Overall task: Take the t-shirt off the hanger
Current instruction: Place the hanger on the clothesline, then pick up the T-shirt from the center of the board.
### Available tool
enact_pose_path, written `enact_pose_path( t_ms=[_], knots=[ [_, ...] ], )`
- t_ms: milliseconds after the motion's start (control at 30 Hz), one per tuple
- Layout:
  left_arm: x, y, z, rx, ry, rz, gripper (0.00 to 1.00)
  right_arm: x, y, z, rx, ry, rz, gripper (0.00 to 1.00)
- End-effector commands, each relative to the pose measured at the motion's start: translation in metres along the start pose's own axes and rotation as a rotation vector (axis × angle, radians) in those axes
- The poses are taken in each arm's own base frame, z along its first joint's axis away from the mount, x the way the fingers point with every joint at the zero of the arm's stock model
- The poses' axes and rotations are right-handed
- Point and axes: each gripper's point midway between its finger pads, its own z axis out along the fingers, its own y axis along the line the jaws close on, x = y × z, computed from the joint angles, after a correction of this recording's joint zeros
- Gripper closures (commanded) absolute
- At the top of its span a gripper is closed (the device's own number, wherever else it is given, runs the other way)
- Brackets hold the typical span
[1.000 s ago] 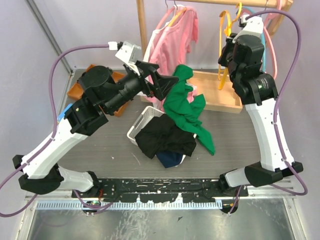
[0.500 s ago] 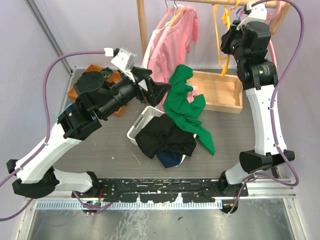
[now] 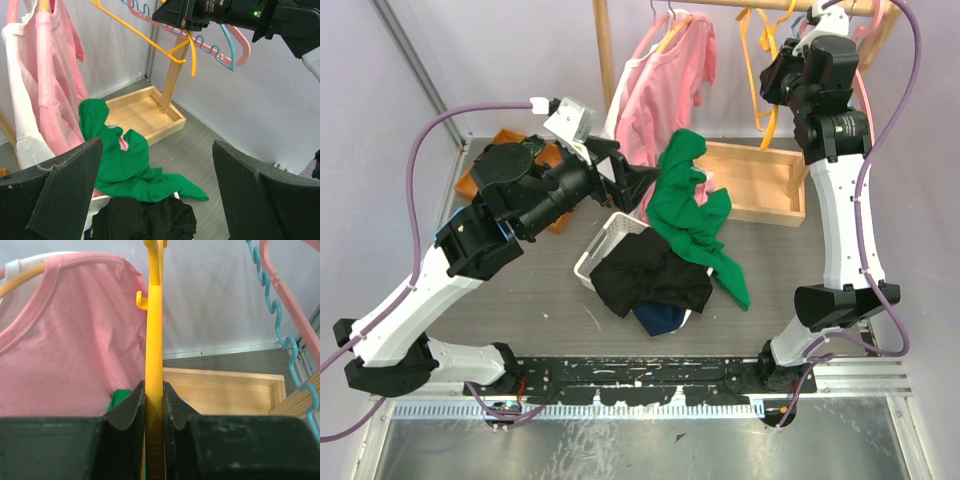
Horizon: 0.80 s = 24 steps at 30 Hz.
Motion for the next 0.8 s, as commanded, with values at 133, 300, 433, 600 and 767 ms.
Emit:
enact_pose_path(
  t_ms=[133, 300, 433, 600, 767],
  knots=[
    [-0.009, 0.003, -0.006, -0.007, -0.011, 0.027, 0.02, -0.003, 0.003, -0.012, -0.033, -0.019, 0.041, 0.88],
    [-0.005, 0.004, -0.007, -0.013, -0.002, 0.02, 0.02, 0.001, -0.007, -0.031, 0.0, -0.038, 0.019, 0.57],
    [-0.001, 0.008, -0.008, -0.037, 0.008, -0.004, 0.02, -0.006, -0.011, -0.057, 0.009, -0.073, -0.007, 0.37],
    [0.003, 0.012, -0.009, -0.058, 0.018, -0.018, 0.02, -0.013, -0.008, -0.093, -0.019, -0.118, -0.016, 0.35],
    [0.006, 0.018, -0.013, -0.091, 0.027, -0.018, 0.02, -0.008, 0.005, -0.131, -0.108, -0.117, -0.004, 0.37]
  ],
)
